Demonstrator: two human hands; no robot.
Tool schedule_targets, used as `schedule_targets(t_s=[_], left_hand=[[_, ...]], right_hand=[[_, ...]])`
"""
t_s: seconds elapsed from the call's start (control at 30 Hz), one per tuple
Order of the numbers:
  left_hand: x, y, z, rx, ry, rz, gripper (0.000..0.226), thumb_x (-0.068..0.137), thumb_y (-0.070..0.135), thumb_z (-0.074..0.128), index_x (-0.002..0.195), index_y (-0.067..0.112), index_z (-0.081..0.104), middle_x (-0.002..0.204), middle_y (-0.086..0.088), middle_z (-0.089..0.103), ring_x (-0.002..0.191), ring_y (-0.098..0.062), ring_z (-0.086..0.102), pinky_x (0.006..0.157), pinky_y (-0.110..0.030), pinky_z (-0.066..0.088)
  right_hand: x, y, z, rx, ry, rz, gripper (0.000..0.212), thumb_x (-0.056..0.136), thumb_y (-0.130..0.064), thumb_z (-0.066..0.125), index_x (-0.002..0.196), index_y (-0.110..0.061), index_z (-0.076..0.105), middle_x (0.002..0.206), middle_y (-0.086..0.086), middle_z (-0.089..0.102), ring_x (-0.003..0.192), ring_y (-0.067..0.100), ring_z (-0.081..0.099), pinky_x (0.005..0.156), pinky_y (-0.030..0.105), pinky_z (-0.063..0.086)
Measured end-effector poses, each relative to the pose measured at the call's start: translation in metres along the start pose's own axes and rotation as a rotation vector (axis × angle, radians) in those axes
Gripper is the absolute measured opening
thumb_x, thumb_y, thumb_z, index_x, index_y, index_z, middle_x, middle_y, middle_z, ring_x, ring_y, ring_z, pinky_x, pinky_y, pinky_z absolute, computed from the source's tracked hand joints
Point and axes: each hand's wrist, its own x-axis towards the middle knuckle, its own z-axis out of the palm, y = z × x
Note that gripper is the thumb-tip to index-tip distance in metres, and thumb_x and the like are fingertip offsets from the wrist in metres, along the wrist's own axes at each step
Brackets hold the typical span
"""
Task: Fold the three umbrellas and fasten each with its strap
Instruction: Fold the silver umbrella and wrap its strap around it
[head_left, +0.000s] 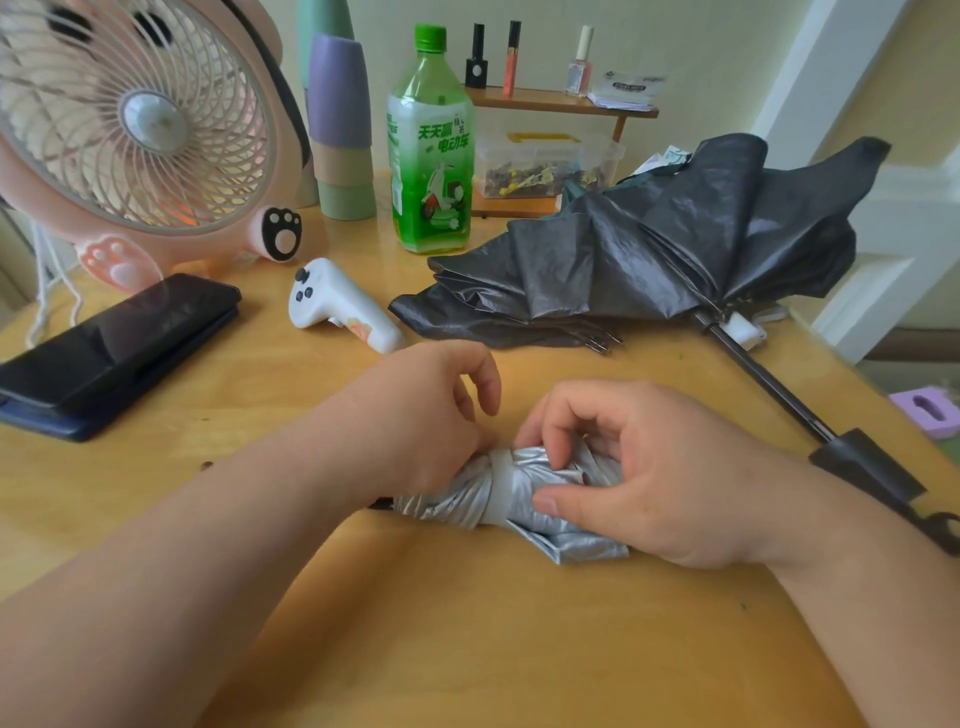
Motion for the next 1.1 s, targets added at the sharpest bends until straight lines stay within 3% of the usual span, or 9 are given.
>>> schedule_targets(t_s=[0.17,0.3,0.37,0.53,0.7,0.83,1.0,1.07,1.1], left_hand=[[-0.006,-0.001,-0.002,0.019,0.036,0.031,0.013,0.09,0.02,0.068,0.083,0.03,0.064,0.077,0.011,0.068,0.06,-0.003,0.06,0.051,-0.01,0.042],[-0.014,-0.023,-0.042,-0.554,0.23,0.056,0.021,0.102,0.018,0.057,0.086,0.012,0.069,0.078,-0.006,0.075,0.071,-0.023,0.07,0.075,-0.045,0.06],[-0.012,-0.045,-0.063,-0.54,0.291,0.066,0.033,0.104,0.028,0.052,0.085,0.009,0.071,0.079,-0.009,0.076,0.073,-0.028,0.071,0.074,-0.047,0.057],[-0.009,-0.064,-0.056,-0.425,0.006,0.071,0.044,0.093,0.05,0.066,0.094,0.007,0.073,0.082,-0.005,0.076,0.072,-0.023,0.069,0.07,-0.038,0.059],[-0.007,-0.054,-0.044,-1.269,-0.047,0.329,0.071,0.074,0.054,0.081,0.124,0.007,0.065,0.111,-0.018,0.071,0.097,-0.03,0.068,0.077,-0.044,0.059],[-0.02,-0.026,-0.021,-1.168,-0.061,0.366,0.051,0.089,0.046,0.071,0.134,0.023,0.064,0.131,-0.007,0.069,0.123,-0.023,0.063,0.099,-0.046,0.052],[-0.031,-0.008,-0.023,-1.356,-0.105,0.091,0.043,0.091,0.036,0.065,0.111,-0.003,0.063,0.094,-0.023,0.07,0.08,-0.032,0.07,0.073,-0.039,0.06],[-0.033,-0.014,-0.037,-1.365,-0.258,0.052,0.03,0.089,0.022,0.07,0.103,-0.002,0.059,0.083,-0.025,0.062,0.067,-0.033,0.066,0.065,-0.039,0.058],[-0.033,-0.017,-0.044,-1.333,-0.353,0.061,0.02,0.086,0.014,0.071,0.096,0.001,0.058,0.078,-0.024,0.061,0.064,-0.034,0.066,0.065,-0.041,0.058]], right_hand=[[-0.003,-0.005,0.003,-0.159,-0.029,-0.027,0.041,0.083,-0.04,0.079,0.12,-0.045,0.061,0.118,-0.027,0.058,0.119,-0.004,0.055,0.101,0.023,0.047],[-0.002,-0.012,0.015,-0.388,-0.061,-0.06,0.057,0.086,-0.057,0.069,0.139,-0.047,0.051,0.122,-0.031,0.055,0.121,-0.007,0.048,0.104,0.026,0.045],[-0.003,-0.016,0.018,-0.473,-0.043,-0.065,0.059,0.087,-0.062,0.065,0.142,-0.046,0.049,0.119,-0.033,0.054,0.119,-0.009,0.045,0.103,0.025,0.044],[0.005,-0.023,0.013,-0.515,-0.019,-0.053,0.036,0.093,-0.053,0.062,0.126,-0.043,0.059,0.1,-0.025,0.057,0.104,0.0,0.05,0.089,0.027,0.047],[0.012,-0.045,-0.012,-0.18,0.431,0.049,0.021,0.083,-0.037,0.075,0.1,-0.047,0.068,0.097,-0.03,0.069,0.092,-0.007,0.064,0.074,0.008,0.046],[0.017,-0.066,0.004,0.091,0.54,0.123,0.004,0.086,-0.029,0.078,0.088,-0.03,0.075,0.077,-0.018,0.075,0.069,-0.003,0.069,0.059,0.009,0.046],[0.011,-0.091,0.044,0.192,0.209,0.105,0.026,0.089,-0.034,0.073,0.115,-0.036,0.068,0.102,-0.014,0.076,0.091,0.001,0.071,0.08,0.024,0.056],[0.005,-0.095,0.025,0.113,0.122,0.048,0.031,0.086,-0.056,0.066,0.105,-0.033,0.074,0.092,-0.002,0.077,0.08,0.014,0.073,0.076,0.041,0.057],[0.005,-0.093,0.01,0.068,0.213,0.017,0.045,0.083,-0.066,0.059,0.091,-0.026,0.076,0.078,0.003,0.075,0.069,0.018,0.07,0.07,0.044,0.057]])
